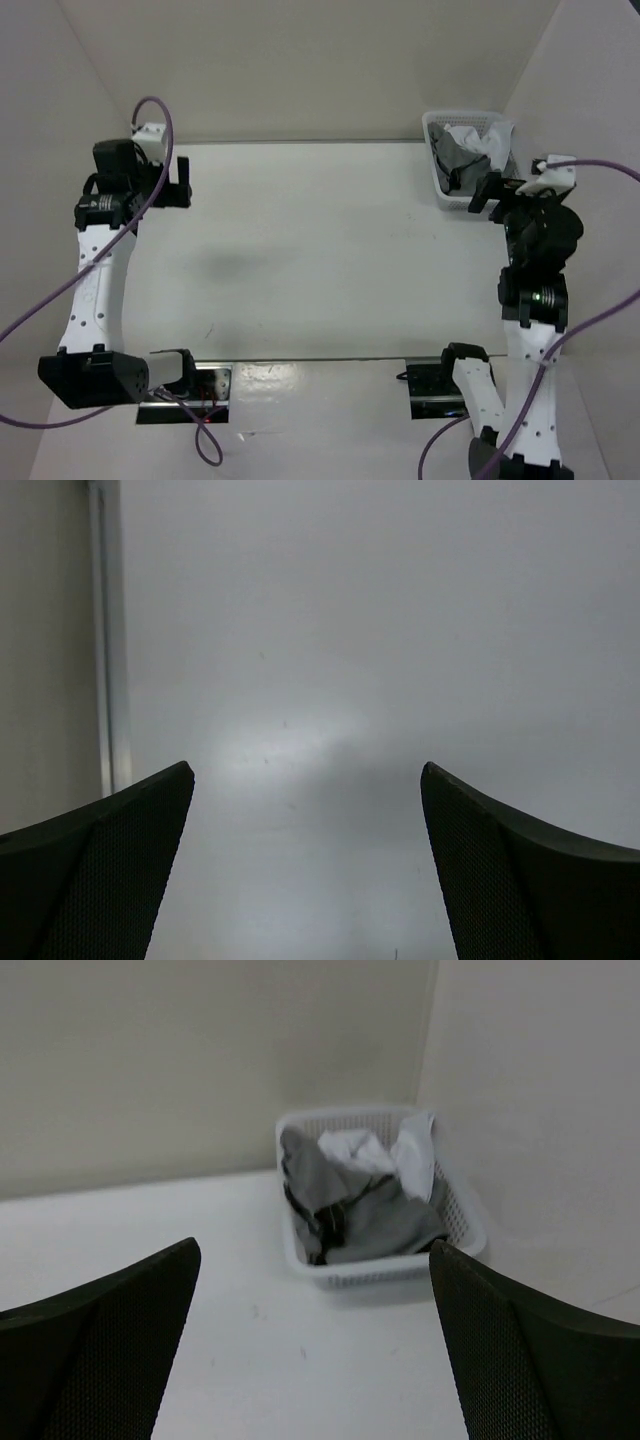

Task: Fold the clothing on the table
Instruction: Grab the skirt from the pile

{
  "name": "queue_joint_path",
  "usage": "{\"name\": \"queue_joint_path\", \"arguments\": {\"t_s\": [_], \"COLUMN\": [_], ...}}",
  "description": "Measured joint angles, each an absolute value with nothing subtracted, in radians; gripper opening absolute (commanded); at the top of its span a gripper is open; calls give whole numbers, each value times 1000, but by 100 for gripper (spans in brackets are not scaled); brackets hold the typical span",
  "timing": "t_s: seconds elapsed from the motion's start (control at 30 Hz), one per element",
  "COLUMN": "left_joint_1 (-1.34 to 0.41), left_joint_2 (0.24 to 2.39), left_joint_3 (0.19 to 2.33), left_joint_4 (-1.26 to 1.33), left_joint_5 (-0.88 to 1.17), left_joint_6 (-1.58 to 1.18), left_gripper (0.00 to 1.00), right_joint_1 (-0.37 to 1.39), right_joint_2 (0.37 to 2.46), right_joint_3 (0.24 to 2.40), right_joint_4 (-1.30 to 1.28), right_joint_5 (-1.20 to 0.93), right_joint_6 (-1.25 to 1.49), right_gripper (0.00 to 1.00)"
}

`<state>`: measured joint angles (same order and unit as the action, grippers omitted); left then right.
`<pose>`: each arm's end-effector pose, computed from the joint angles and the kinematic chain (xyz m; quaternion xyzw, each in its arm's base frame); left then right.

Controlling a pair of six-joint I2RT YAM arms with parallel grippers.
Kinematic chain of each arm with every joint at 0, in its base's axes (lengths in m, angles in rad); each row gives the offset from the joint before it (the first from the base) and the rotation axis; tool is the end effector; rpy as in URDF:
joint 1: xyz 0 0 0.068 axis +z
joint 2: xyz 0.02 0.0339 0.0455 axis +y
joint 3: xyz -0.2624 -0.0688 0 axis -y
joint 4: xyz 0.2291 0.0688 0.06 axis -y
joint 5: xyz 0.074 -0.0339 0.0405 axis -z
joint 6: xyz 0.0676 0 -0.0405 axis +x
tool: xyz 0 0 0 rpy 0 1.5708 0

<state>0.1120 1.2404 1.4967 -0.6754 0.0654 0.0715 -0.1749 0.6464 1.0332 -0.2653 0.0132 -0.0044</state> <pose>0.2693 0.0258 0.4203 0.0008 0.8385 0.0226 0.5445 0.1383 -0.0253 0.4307 0.0614 0.6600 -0.0714 0.7453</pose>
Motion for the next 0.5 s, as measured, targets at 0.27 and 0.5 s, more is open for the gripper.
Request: {"name": "queue_joint_path", "arguments": {"t_s": [0.27,0.5], "left_joint_1": [125,125], "left_joint_2": [1015,980], "left_joint_3": [1151,1096], "left_joint_4": [-610,-471], "left_joint_5": [136,210], "left_joint_6": [-9,-4], "left_gripper": [100,100], "right_joint_1": [-209,-194], "right_joint_2": [1158,1653], "right_joint_3": [1153,1365], "right_joint_4": [-455,-535], "right_joint_5": [-60,-20], "right_joint_6": [-95,-143], "right_gripper": [99,99]}}
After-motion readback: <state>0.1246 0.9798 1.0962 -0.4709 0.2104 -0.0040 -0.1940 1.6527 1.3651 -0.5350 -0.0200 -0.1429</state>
